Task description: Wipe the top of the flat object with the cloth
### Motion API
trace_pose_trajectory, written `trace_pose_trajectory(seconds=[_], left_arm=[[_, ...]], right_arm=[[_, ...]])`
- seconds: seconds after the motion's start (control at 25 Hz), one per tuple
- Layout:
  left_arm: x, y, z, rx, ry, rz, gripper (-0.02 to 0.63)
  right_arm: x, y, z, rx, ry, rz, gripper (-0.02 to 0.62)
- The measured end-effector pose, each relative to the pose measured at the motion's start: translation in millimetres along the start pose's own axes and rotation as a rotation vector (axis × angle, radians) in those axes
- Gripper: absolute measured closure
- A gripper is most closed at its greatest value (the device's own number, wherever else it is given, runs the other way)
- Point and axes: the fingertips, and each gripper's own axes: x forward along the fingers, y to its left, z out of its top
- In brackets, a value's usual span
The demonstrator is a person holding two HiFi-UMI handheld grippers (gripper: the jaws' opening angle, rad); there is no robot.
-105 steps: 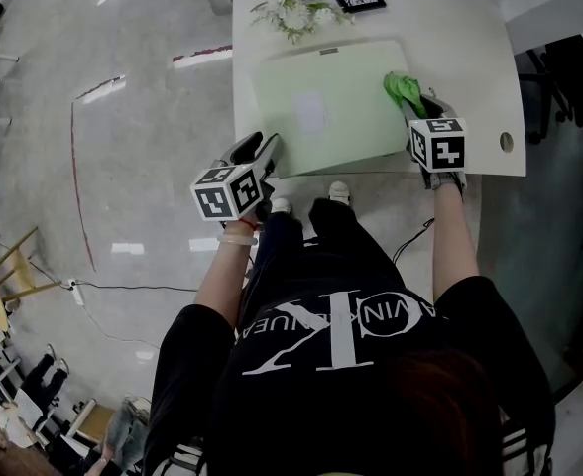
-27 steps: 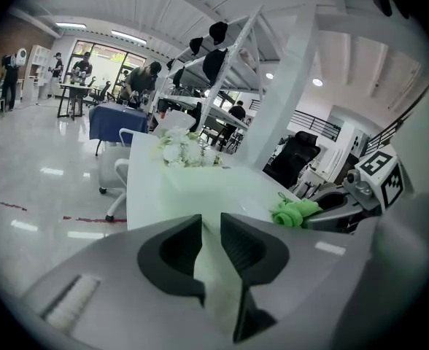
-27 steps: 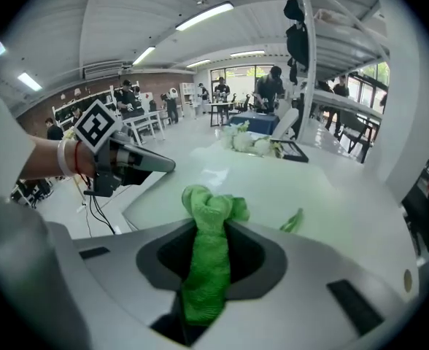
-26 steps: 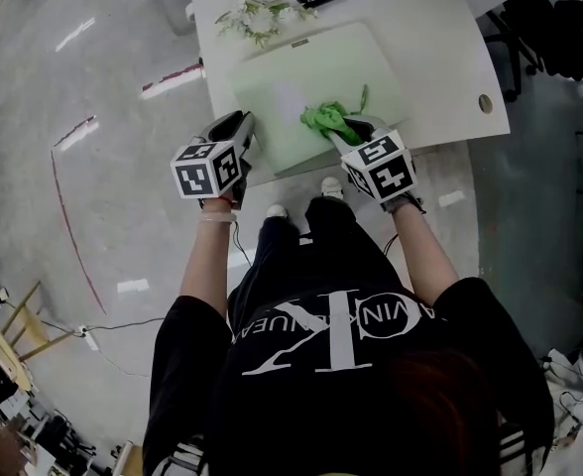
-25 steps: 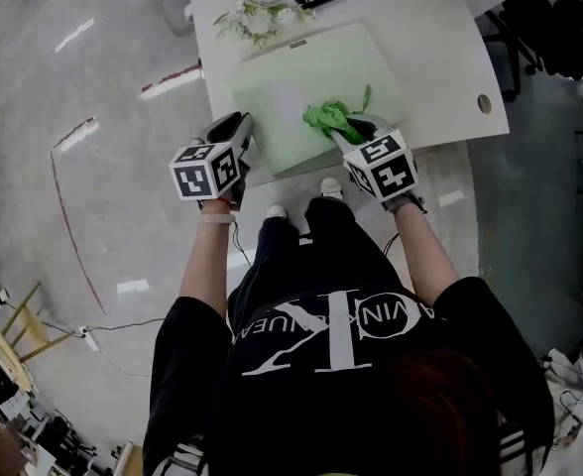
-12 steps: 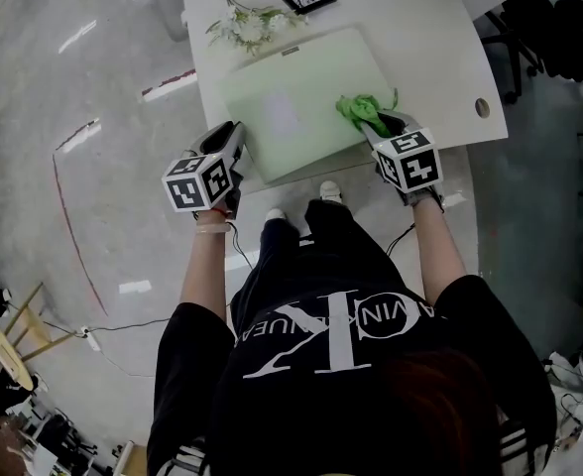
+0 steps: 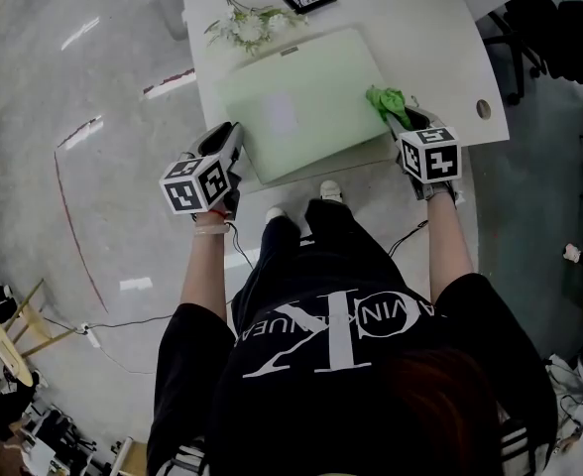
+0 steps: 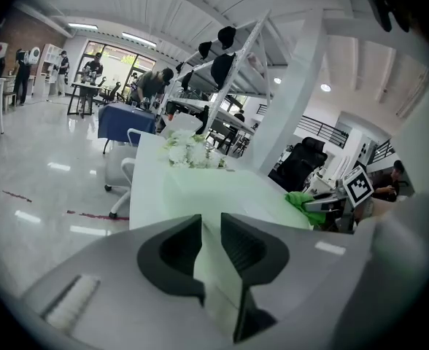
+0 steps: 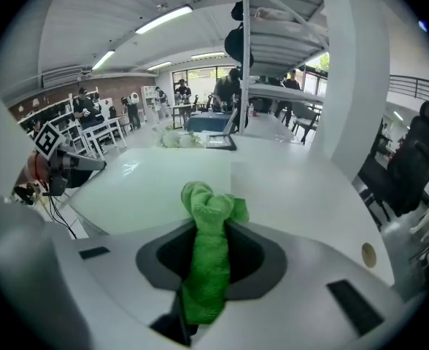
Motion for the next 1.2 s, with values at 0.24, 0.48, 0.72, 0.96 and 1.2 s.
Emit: trace_pose_trajectory(seconds=[0.24,0.48,0.72,0.96,1.2], left_arm=[[-1.4,-1.4,0.6,-0.013,-0.015,0.001,0.515],[-12.5,3.0,14.4,0.019,-0.147,0.045,0.538],[-38.4,19.8,55.0,0.126,-0.284,0.164,0.594],[-50.9,16.3,83.6,0.199,-0.352,0.225,0.595],[-64.5,15.6,110.3,0.232,-0.419,0.258,0.595]], right_arm=[[-0.8,-16.4,-2.4,0.121,-0.037,-0.017,0.511],[-9.7,-56.2,-9.4,0.267,-0.108,-0.227,0.511],[-27.2,-74.4,23.2,0.219,-0.232,-0.302,0.511],[-40.2,-52.7,76.4,0.147,-0.390,-0.220,0.511],[-41.2,-23.1,114.2,0.081,-0.474,-0.128,0.511]])
